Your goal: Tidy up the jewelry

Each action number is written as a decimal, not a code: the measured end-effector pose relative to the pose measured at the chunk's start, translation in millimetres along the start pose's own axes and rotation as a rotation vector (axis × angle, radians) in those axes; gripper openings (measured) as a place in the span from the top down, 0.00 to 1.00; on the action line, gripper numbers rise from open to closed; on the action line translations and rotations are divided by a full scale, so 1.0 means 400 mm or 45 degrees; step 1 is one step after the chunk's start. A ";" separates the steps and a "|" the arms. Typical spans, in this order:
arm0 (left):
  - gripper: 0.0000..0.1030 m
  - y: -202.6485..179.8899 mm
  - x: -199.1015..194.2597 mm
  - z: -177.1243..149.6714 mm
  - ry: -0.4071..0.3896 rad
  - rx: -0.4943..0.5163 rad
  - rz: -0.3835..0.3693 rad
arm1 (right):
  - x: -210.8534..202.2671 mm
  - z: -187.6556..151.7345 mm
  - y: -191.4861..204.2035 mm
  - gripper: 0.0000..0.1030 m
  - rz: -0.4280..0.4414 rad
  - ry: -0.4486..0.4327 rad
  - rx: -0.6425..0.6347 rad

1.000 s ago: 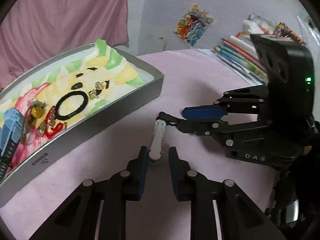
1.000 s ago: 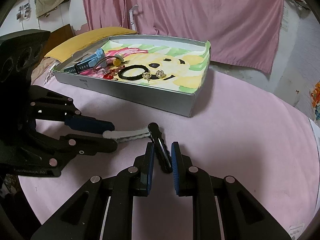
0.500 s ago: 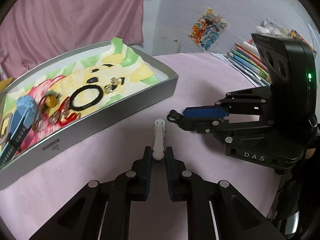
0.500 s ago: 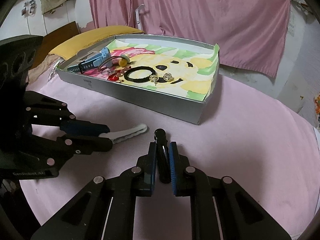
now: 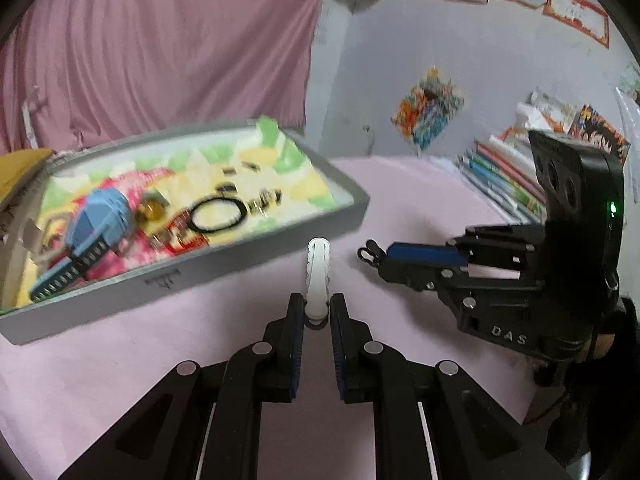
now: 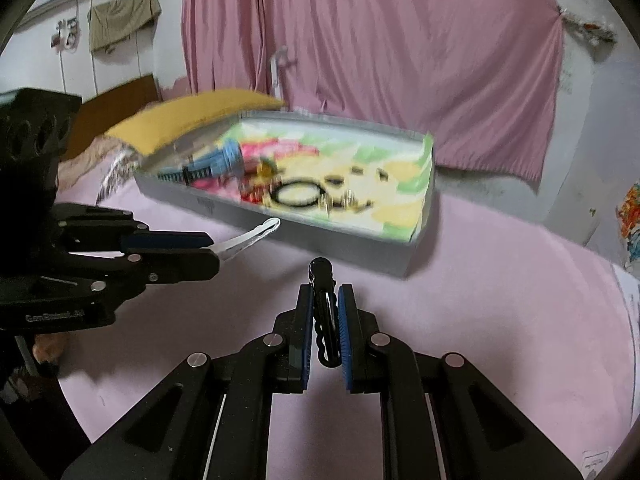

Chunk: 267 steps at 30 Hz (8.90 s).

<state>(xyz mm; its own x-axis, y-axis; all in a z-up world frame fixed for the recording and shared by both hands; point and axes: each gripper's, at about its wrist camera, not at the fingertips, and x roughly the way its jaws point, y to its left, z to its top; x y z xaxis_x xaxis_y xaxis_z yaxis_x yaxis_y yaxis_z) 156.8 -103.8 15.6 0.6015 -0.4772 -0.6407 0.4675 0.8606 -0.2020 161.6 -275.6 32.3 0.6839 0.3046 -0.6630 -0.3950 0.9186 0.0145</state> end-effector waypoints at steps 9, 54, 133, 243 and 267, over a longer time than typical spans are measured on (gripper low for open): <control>0.88 0.029 -0.063 0.050 -0.294 -0.048 0.125 | -0.055 0.065 0.014 0.90 -0.027 -0.294 0.059; 0.88 0.196 0.058 0.145 -0.258 -0.203 0.370 | 0.182 0.203 -0.029 0.89 -0.041 -0.168 0.185; 0.22 0.232 -0.018 0.116 -0.372 -0.274 0.449 | 0.146 0.166 -0.040 0.45 -0.116 -0.273 0.222; 0.01 0.136 -0.266 -0.191 -0.490 -0.279 0.666 | -0.147 -0.088 0.125 0.02 -0.246 -0.454 0.283; 0.01 0.135 -0.266 -0.191 -0.490 -0.279 0.667 | -0.147 -0.088 0.127 0.02 -0.246 -0.454 0.285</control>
<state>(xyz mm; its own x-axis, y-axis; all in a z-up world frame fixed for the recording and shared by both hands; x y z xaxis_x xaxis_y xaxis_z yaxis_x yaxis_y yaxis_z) 68.4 6.9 16.3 0.9189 0.0172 -0.3941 -0.0652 0.9919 -0.1088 79.9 -255.5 45.8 0.9155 0.1543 -0.3714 -0.1244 0.9868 0.1034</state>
